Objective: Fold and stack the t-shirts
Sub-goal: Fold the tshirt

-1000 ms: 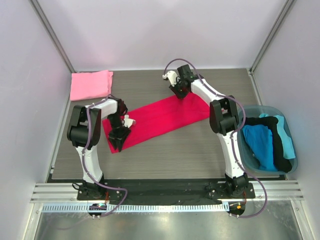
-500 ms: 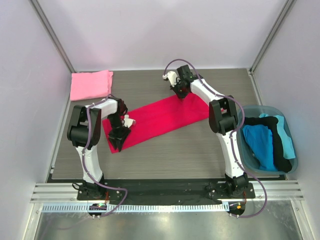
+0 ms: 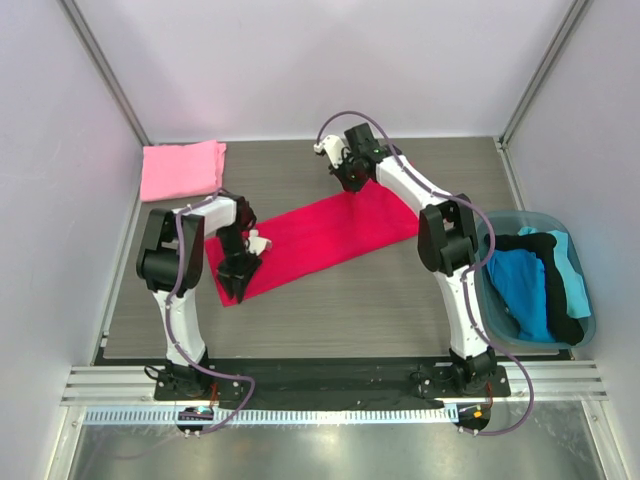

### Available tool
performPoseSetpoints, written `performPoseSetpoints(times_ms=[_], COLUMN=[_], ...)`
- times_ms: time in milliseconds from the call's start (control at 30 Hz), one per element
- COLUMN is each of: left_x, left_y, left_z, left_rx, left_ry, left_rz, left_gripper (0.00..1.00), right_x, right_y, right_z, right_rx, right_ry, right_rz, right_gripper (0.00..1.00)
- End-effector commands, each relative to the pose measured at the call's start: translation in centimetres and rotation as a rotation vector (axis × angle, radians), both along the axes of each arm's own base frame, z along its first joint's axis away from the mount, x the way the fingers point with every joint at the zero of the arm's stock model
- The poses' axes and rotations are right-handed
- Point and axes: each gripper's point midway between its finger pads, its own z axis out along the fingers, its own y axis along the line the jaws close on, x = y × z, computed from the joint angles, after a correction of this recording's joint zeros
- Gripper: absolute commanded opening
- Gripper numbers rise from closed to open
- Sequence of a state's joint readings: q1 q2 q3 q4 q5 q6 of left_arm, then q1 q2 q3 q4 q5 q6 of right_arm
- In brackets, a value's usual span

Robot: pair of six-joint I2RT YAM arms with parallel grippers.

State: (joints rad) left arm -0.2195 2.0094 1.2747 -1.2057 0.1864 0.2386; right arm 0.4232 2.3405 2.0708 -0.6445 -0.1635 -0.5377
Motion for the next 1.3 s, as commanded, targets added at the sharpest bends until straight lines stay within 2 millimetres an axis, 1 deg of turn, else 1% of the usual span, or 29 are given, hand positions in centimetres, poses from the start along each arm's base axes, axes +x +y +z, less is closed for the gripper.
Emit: performPoseSetpoints(times_ms=[0, 67, 100, 167, 267, 300, 333, 400, 433, 467, 500, 533, 567, 600, 633, 667, 700, 733, 767, 800, 833, 867, 900, 933, 967, 1033, 1067, 1167, 1267], left_x=[2.9, 2.9, 3.0, 3.4, 4.8, 5.5, 6.7, 7.5, 7.8, 8.0, 7.8, 7.6, 6.7, 6.3, 5.7, 5.0, 3.9, 3.5, 3.0, 2.1, 1.7, 1.9, 1.9, 1.1, 1.6, 1.5, 1.9, 2.2, 2.3], left_y=[-0.5, -0.5, -0.6, -0.5, -0.7, -0.8, -1.0, -1.1, -1.2, -1.1, -1.0, -0.9, -0.7, -0.4, -0.2, 0.1, 0.7, 1.1, 1.2, 1.4, 1.5, 1.6, 1.7, 2.0, 2.0, 2.0, 1.9, 1.5, 1.0], left_z=[-1.5, -1.5, -1.3, -0.7, 0.9, 2.3, 3.7, 6.1, 8.4, 9.5, 10.4, 11.8, 11.7, 11.7, 11.4, 11.1, 9.9, 9.3, 8.8, 8.0, 7.6, 7.1, 6.7, 5.7, 5.2, 4.2, 3.9, 2.9, 1.8], left_rx=[-0.011, -0.011, -0.011, -0.006, -0.019, -0.030, -0.044, -0.070, -0.092, -0.100, -0.105, -0.116, -0.127, -0.111, -0.098, -0.087, -0.077, -0.060, -0.059, -0.059, -0.057, -0.048, -0.034, -0.025, -0.009, 0.006, 0.007, 0.008, 0.006], left_ry=[-0.108, -0.109, -0.120, -0.158, -0.251, -0.303, -0.363, -0.438, -0.513, -0.552, -0.582, -0.626, -0.617, -0.619, -0.610, -0.593, -0.547, -0.525, -0.503, -0.466, -0.453, -0.471, -0.477, -0.455, -0.478, -0.462, -0.467, -0.446, -0.433], left_rz=[-0.025, -0.024, -0.024, -0.023, -0.024, -0.024, -0.040, -0.066, -0.085, -0.124, -0.144, -0.169, -0.242, -0.273, -0.313, -0.344, -0.391, -0.405, -0.408, -0.415, -0.419, -0.419, -0.418, -0.421, -0.427, -0.418, -0.408, -0.384, -0.381], left_gripper=[0.34, 0.34, 0.34, 0.34, 0.42, 0.44, 0.50, 0.53, 0.57, 0.64, 0.78, 0.80, 0.80, 0.80, 0.76, 0.72, 0.63, 0.59, 0.57, 0.56, 0.55, 0.54, 0.53, 0.53, 0.53, 0.55, 0.55, 0.56, 0.56], right_x=[0.1, 0.0, 0.0, 0.1, 0.3, 0.5, 0.5, 0.4, 0.3, -0.2, -0.3, -0.6, -1.2, -1.5, -1.7, -2.2, -2.5, -2.6, -2.9, -3.3, -3.5, -3.8, -4.0, -4.3, -4.6, -5.0, -5.2, -5.9, -6.6], right_y=[1.3, 1.4, 1.6, 1.8, 1.7, 1.4, 1.1, 0.6, 0.2, -0.2, -0.7, -1.0, -1.4, -1.6, -1.8, -2.1, -2.3, -2.5, -2.9, -3.1, -3.2, -3.7, -4.0, -4.2, -4.4, -4.8, -5.1, -5.4, -6.0], right_z=[4.8, 4.8, 5.0, 6.1, 7.9, 8.6, 9.7, 11.1, 11.5, 12.6, 13.0, 13.3, 13.6, 13.6, 13.6, 13.1, 13.6, 13.5, 13.1, 13.5, 13.7, 13.2, 13.3, 13.7, 13.2, 13.7, 13.4, 13.5, 13.5], right_rx=[0.074, 0.083, 0.096, 0.117, 0.128, 0.124, 0.126, 0.127, 0.129, 0.141, 0.148, 0.146, 0.143, 0.139, 0.133, 0.123, 0.124, 0.119, 0.106, 0.104, 0.097, 0.080, 0.072, 0.070, 0.056, 0.048, 0.042, 0.034, 0.017], right_ry=[-0.076, -0.072, -0.073, -0.093, -0.126, -0.146, -0.167, -0.193, -0.200, -0.210, -0.210, -0.215, -0.215, -0.214, -0.211, -0.199, -0.207, -0.205, -0.198, -0.206, -0.212, -0.206, -0.209, -0.219, -0.209, -0.222, -0.216, -0.217, -0.220], right_rz=[0.008, 0.005, 0.009, -0.009, -0.026, -0.035, -0.042, -0.056, -0.068, -0.075, -0.090, -0.097, -0.098, -0.102, -0.106, -0.112, -0.116, -0.121, -0.130, -0.127, -0.122, -0.127, -0.131, -0.129, -0.128, -0.132, -0.136, -0.135, -0.133], right_gripper=[0.05, 0.10, 0.20, 0.33, 0.39, 0.39, 0.40, 0.40, 0.40, 0.40, 0.41, 0.41, 0.41, 0.41, 0.41, 0.41, 0.41, 0.41, 0.41, 0.41, 0.41, 0.41, 0.41, 0.41, 0.41, 0.41, 0.41, 0.41, 0.41])
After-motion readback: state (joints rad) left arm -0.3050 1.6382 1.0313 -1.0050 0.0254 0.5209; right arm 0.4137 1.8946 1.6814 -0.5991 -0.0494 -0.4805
